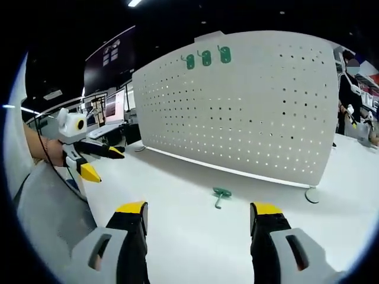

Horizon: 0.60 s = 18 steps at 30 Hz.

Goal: Insert the hook assembly into the mounting plate slot until the hook locks in place.

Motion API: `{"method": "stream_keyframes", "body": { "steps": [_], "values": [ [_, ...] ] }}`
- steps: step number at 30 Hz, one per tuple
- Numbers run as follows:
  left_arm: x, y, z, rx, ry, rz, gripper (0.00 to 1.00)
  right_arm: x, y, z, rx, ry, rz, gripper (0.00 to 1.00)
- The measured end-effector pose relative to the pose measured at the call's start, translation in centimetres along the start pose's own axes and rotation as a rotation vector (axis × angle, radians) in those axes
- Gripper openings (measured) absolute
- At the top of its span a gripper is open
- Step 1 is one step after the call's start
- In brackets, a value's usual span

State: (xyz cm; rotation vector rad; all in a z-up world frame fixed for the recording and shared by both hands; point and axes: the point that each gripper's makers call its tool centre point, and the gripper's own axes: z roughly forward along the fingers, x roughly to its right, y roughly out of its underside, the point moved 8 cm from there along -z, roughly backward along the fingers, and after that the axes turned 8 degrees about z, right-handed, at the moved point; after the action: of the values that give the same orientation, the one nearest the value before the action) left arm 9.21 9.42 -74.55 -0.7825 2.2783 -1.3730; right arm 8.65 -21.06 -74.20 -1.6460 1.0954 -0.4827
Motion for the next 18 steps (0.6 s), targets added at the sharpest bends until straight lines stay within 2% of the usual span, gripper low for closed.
{"method": "stream_keyframes", "body": {
  "steps": [9, 18],
  "values": [
    [-0.7, -1.0, 1.4, 0.006, 0.034, 0.032, 0.80, -0.1, 0.0, 0.1, -0.002, -0.003, -0.004, 0.68],
    [-1.3, -1.4, 2.8, -0.022, 0.070, 0.075, 0.80, 0.0, 0.0, 0.1, 0.001, -0.003, 0.001, 0.68]
  ]
}}
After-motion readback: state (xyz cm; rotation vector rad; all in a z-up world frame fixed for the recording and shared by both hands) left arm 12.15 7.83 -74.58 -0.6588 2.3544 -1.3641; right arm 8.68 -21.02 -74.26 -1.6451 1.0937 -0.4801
